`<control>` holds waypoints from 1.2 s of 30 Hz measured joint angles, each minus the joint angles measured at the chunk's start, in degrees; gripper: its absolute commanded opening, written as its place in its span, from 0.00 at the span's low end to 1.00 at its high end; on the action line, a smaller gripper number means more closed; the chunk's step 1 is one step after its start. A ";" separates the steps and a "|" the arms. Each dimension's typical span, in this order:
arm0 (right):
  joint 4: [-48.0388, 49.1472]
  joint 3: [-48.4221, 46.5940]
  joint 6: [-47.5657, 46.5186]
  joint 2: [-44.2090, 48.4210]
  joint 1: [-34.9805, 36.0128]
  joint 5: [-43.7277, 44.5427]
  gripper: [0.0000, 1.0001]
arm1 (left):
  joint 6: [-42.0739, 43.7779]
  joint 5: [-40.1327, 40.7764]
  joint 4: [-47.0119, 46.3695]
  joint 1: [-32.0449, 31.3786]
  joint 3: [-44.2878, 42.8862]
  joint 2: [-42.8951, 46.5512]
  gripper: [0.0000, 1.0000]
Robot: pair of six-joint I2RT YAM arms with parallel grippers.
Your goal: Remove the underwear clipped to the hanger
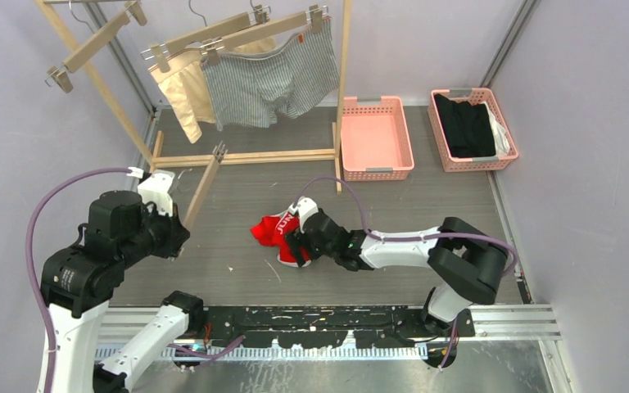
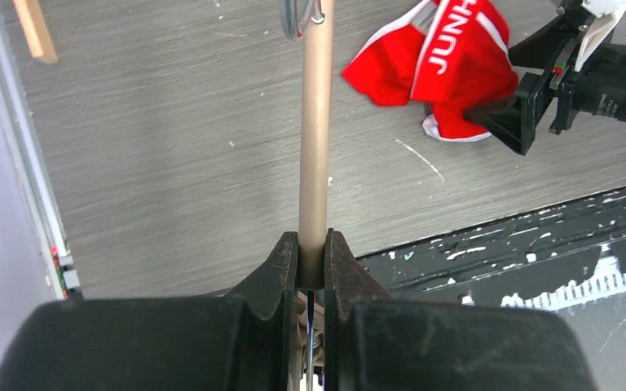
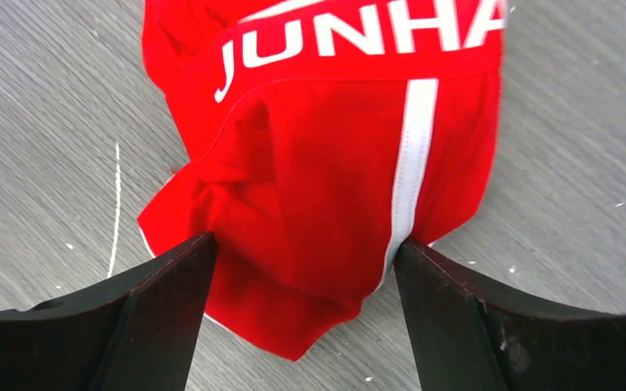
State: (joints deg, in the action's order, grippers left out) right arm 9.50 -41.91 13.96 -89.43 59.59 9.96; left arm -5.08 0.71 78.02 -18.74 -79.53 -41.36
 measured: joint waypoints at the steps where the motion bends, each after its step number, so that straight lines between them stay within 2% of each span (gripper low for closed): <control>1: -0.02 -0.09 0.09 -1.11 0.46 0.66 0.84 | 0.00 0.70 1.16 0.00 -0.20 0.00 0.00; 3: 0.00 -0.42 0.42 -3.26 1.16 1.75 0.76 | 0.00 2.10 2.73 0.00 -0.96 -0.02 0.00; 4: -0.02 -0.72 0.70 -4.33 1.31 2.34 0.61 | 0.00 2.97 3.39 0.00 -1.60 -0.02 0.00; 6: 0.33 -1.55 1.22 -6.01 1.33 4.15 0.20 | 0.02 4.85 4.28 0.00 -2.97 -0.02 0.00; 7: 0.31 -2.14 1.49 -6.51 1.31 4.66 0.04 | 0.02 5.86 4.48 0.00 -3.52 -0.02 0.00; 8: 0.22 -2.78 1.88 -7.17 1.31 5.16 0.01 | 0.04 6.91 4.66 0.00 -3.91 -0.02 0.00; 12: -0.57 -3.96 3.91 -8.07 1.31 6.78 0.01 | 0.11 9.73 5.53 0.00 -4.04 -0.76 0.00; 15: -2.08 -2.78 4.20 -5.35 1.31 8.44 0.01 | 0.63 12.55 6.64 0.00 -5.14 -3.21 0.00; 19: -5.88 1.27 3.43 7.30 1.33 12.39 0.01 | 2.10 17.88 7.08 0.00 -9.29 -7.82 0.00; 24: -8.98 0.42 0.24 25.00 1.33 19.02 0.01 | 3.48 20.06 6.29 0.00 -15.82 -12.41 0.00; 33: -11.65 -5.73 -7.96 35.82 1.31 32.11 0.01 | 6.82 20.48 4.35 0.59 -30.82 -22.56 0.00; 36: -10.38 -7.06 -11.63 36.57 0.87 35.45 0.01 | 9.03 18.71 3.78 3.98 -36.39 -26.36 0.00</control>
State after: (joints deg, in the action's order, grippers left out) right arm -0.89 -48.97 2.33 -52.86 60.47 45.41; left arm 3.95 19.42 81.80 -14.76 -115.92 -67.72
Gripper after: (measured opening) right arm 0.112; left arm 0.081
